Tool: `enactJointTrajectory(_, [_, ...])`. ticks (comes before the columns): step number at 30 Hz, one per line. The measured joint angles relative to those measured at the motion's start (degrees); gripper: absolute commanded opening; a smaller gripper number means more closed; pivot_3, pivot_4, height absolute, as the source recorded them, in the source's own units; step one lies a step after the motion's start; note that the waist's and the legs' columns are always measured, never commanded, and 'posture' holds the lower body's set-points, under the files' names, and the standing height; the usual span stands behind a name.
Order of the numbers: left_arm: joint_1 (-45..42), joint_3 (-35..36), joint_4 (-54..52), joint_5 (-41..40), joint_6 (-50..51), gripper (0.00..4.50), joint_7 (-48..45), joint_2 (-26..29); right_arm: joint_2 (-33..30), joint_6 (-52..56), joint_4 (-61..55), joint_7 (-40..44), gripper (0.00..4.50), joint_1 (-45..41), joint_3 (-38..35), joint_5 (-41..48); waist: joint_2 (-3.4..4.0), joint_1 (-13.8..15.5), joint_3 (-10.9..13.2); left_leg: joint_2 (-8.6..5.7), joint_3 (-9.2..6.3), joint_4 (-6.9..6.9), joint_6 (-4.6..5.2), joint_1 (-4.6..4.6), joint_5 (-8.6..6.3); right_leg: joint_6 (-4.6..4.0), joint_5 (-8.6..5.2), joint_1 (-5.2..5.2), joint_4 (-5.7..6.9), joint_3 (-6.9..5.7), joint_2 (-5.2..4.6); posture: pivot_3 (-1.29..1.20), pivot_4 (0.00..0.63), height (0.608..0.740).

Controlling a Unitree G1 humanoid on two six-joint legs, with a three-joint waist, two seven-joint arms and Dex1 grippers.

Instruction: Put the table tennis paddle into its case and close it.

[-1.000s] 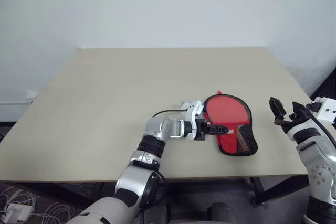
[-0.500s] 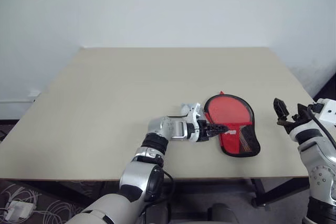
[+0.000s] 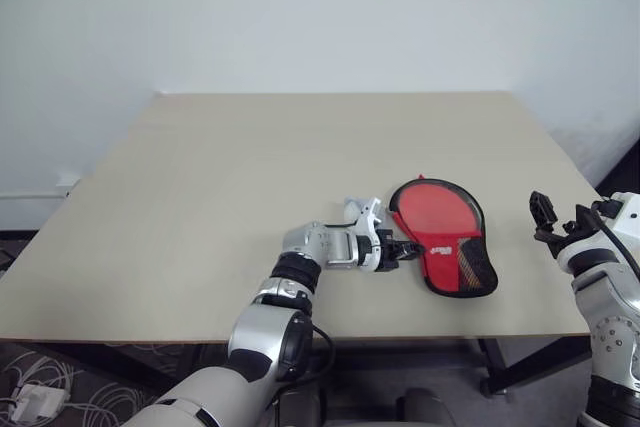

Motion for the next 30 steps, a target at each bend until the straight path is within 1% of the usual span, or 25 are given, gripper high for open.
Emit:
enactJointTrajectory(3, [-0.15, -0.43, -0.67, 0.09, 2.25, 0.06, -1.48, 0.34, 0.01, 0.00, 0.00, -0.31, 4.50, 0.03, 0.03, -0.04, 0.03, 0.02, -0.01, -0.02, 0.00, -0.03, 0.00, -0.01, 0.00, 0.00, 0.00, -0.01, 0.00, 0.01, -0.01, 0.00, 0.000, 0.740])
enactJointTrajectory(5, [-0.09, -2.02, -1.65, 0.07, 5.29, 0.06, -3.83, 1.11, 0.03, 0.00, -0.01, -0.48, 4.50, 0.07, 0.15, -0.10, 0.03, -0.01, -0.01, -0.04, 0.00, -0.11, 0.00, -0.04, 0.00, 0.00, -0.01, -0.07, -0.04, 0.02, -0.01, 0.00, 0.000, 0.740])
enactJointTrajectory(7, [0.38, -4.42, -3.68, 0.00, 9.07, 0.06, -6.81, 3.58, 0.04, 0.00, -0.01, -0.84, 4.50, 0.17, 0.27, -0.14, 0.03, -0.14, -0.01, -0.04, 0.01, -0.21, 0.00, -0.04, 0.00, -0.01, -0.03, -0.12, -0.05, 0.05, 0.01, 0.00, 0.000, 0.740])
enactJointTrajectory(10, [3.87, -10.51, -11.41, -0.93, 14.66, 0.06, -13.30, 9.32, 0.07, 0.07, -0.04, -0.96, 4.50, 0.47, 0.68, -0.28, 0.06, -0.71, -0.02, -0.03, 0.00, -0.40, 0.00, -0.03, 0.01, -0.05, -0.07, -0.20, 0.00, 0.12, 0.05, 0.00, 0.000, 0.740])
enactJointTrajectory(15, [9.84, -20.71, -24.67, -3.52, 19.31, 0.06, -21.69, 20.12, 0.09, 0.34, -0.21, -1.10, 4.50, 1.22, 1.76, -0.54, 0.06, -2.14, -0.02, -0.02, 0.00, -0.49, 0.01, 0.03, 0.01, -0.08, -0.07, -0.20, 0.08, 0.29, 0.16, 0.00, 0.000, 0.740])
enactJointTrajectory(18, [12.46, -23.69, -30.14, -5.11, 20.94, 0.06, -24.83, 25.11, 0.08, 0.54, -0.25, -1.21, 4.50, 1.68, 2.27, -0.74, 0.07, -2.68, -0.02, -0.02, 0.00, -0.49, 0.00, 0.08, 0.01, -0.09, -0.08, -0.27, 0.08, 0.31, 0.15, 0.00, 0.000, 0.740])
enactJointTrajectory(21, [14.63, -24.34, -33.73, -6.87, 22.41, 0.06, -25.75, 27.95, 0.07, 1.03, -0.32, -1.20, 4.50, 2.01, 2.90, -0.94, 0.06, -2.95, -0.01, -0.02, 0.00, -0.48, 0.00, 0.10, 0.00, -0.08, -0.07, -0.29, 0.08, 0.33, 0.14, 0.00, 0.000, 0.740])
enactJointTrajectory(23, [15.16, -23.91, -34.50, -7.35, 23.49, 0.06, -25.57, 28.50, 0.05, 1.23, -0.32, -1.20, 4.50, 2.01, 3.22, -1.08, 0.06, -2.92, -0.01, -0.02, -0.01, -0.48, 0.00, 0.10, 0.01, -0.08, -0.07, -0.32, 0.09, 0.33, 0.15, 0.00, 0.000, 0.740])
enactJointTrajectory(27, [16.89, -20.61, -34.96, -8.89, 24.56, 0.06, -23.79, 28.17, -0.20, 1.46, -0.30, -1.17, 4.50, 2.00, 3.50, -1.37, 0.07, -2.91, -0.02, -0.02, -0.01, -0.49, 0.00, 0.09, 0.01, -0.08, -0.07, -0.34, 0.08, 0.34, 0.16, 0.00, 0.000, 0.740])
enactJointTrajectory(30, [17.59, -19.19, -35.06, -8.84, 23.13, 0.06, -22.13, 27.09, -0.31, 1.47, -0.26, -1.11, 4.50, 1.77, 3.87, -1.78, 0.09, -2.86, -0.03, -0.02, 0.00, -0.47, 0.01, 0.11, 0.01, -0.08, -0.07, -0.29, 0.08, 0.34, 0.14, 0.00, 0.000, 0.740])
